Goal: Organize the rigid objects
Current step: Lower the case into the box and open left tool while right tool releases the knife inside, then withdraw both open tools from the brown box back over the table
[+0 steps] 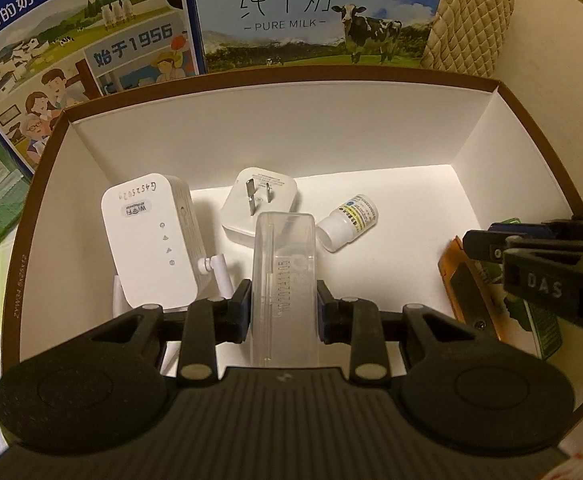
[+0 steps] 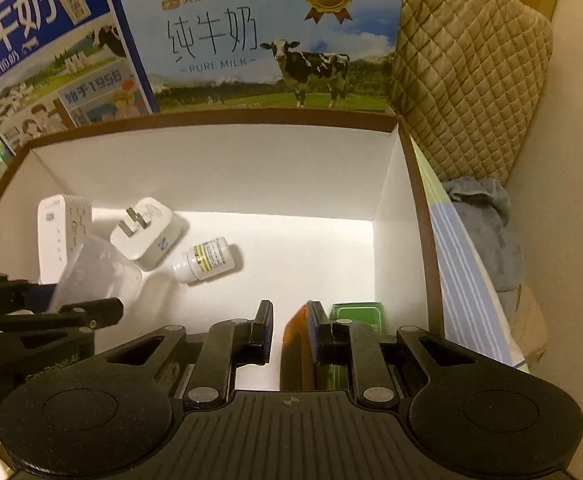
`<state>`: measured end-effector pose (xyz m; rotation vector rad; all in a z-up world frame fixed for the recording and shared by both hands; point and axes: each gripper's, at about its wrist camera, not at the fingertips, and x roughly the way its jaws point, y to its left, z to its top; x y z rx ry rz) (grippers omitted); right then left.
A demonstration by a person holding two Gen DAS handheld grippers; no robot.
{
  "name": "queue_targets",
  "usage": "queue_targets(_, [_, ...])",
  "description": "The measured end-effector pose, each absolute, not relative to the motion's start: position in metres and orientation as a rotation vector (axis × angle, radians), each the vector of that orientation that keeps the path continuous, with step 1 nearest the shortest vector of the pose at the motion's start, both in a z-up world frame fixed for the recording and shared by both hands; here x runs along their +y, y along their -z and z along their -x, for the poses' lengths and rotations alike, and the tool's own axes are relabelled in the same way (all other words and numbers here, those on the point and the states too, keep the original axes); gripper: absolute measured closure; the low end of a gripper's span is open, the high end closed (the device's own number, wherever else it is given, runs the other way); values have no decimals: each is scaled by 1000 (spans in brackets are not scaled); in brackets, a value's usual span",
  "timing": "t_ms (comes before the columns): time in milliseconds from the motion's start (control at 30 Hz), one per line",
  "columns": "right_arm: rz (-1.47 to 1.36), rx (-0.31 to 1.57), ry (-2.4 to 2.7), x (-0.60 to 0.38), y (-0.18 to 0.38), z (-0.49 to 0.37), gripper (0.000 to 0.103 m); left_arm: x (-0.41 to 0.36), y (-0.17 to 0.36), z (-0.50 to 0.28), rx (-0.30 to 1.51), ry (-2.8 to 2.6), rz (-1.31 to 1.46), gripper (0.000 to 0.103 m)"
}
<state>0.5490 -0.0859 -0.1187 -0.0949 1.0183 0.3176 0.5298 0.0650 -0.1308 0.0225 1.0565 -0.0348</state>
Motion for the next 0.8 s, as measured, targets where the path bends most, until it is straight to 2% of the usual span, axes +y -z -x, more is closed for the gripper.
queue_targets(67, [81,1014,-324,-87,116,-548,89,65,130,-530,1050,23,-24,72])
queue_targets(100, [75,1015,-329,-88,115,-548,88,66,129,-530,1046,22,-27,67])
queue_targets(133, [68,1018,-332,-89,114,-546,88,66,129,-530,1044,22,-27,57])
queue_targets(167, [53,1021,-342,-91,113,-545,88,67,127,-528,1038,22,-25,53])
queue_targets(300, [9,1038,-400,-98,107,-538,86,70,118,-521,1023,37,-10,52])
queue_targets(367, [9,1034,-420,-101,104,-532,79,72,114,-516,1020,39,-6,51])
queue_targets(433, [11,1020,-451,-102,100,-523,65,75,110,-509,1018,37,2,51])
queue_targets(467, [8,1012,-466,-103,97,-517,62,77,107,-505,1016,37,10,50])
queue_targets(533, [6,999,-472,-104,92,-509,44,80,101,-497,1012,32,24,49])
queue_targets(633, [-8,972,-501,-109,84,-496,38,84,90,-483,999,27,53,49])
queue_targets(800, [-38,960,-534,-118,71,-481,36,87,69,-460,969,18,72,49])
